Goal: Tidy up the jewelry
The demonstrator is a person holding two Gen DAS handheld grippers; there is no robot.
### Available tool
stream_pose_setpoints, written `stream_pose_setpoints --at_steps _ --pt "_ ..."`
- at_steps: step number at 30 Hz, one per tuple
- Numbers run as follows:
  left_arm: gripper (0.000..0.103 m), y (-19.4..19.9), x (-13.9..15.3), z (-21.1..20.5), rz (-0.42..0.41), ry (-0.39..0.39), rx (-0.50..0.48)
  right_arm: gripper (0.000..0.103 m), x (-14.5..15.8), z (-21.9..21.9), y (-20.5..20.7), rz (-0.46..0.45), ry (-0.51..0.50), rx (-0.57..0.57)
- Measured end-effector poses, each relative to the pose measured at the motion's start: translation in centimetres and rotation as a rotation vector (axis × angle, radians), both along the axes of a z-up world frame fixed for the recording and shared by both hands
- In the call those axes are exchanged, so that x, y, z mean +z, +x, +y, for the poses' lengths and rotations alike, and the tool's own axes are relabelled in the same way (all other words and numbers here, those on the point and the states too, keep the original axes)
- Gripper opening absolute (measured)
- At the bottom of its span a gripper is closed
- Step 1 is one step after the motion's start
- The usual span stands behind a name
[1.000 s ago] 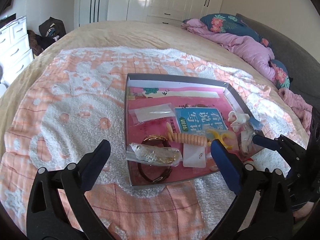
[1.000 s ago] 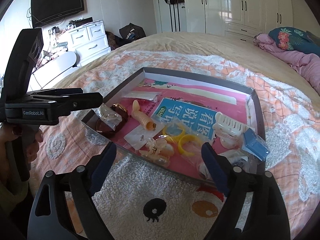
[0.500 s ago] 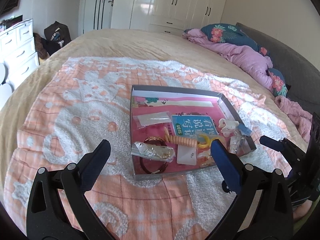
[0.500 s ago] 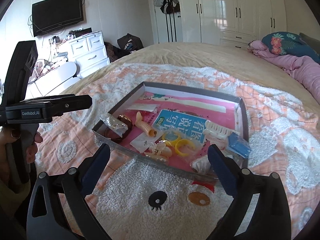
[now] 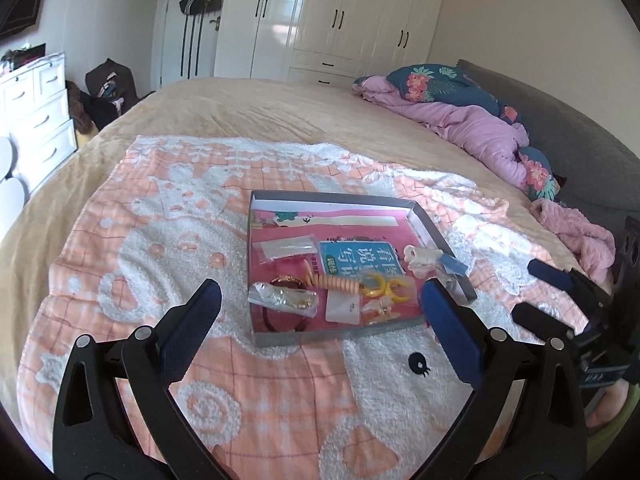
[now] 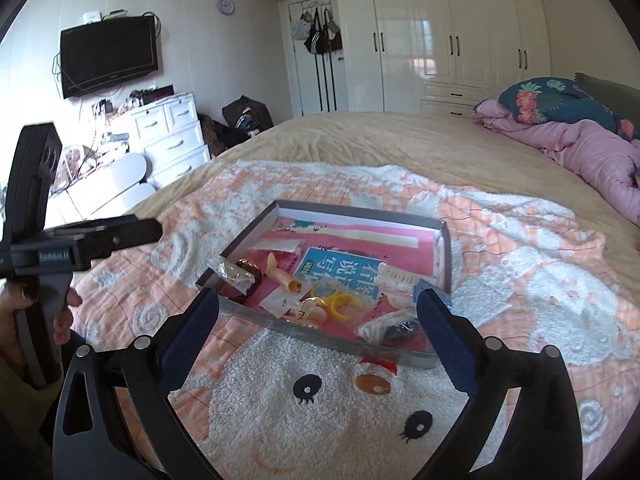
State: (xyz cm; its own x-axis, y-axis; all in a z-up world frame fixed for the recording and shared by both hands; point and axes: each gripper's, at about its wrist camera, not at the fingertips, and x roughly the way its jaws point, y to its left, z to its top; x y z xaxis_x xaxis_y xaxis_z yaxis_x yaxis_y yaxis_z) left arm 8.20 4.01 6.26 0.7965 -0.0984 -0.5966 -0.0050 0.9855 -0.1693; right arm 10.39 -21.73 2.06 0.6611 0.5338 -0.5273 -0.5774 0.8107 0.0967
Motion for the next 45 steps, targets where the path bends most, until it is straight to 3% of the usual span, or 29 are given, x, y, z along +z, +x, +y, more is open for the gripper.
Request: stream_pose_setpoints --at_steps 10,21,45 --pt "0.094 -3.9 -3.0 -2.1 -0.002 0.017 0.021 0.099 -1.1 -1.7 -2.4 -0.015 -0.010 -0.080" --pt "0.094 -4.2 -6.3 -3.3 0.055 0.037 0.008 0.099 -5.5 -2.9 -3.4 0.072 -0.017 -0.181" --pt "0.094 -4.2 -6.7 -3.5 0.058 0.030 0.012 0.099 -6.4 -3.0 -3.2 0.101 -0.019 -0.174"
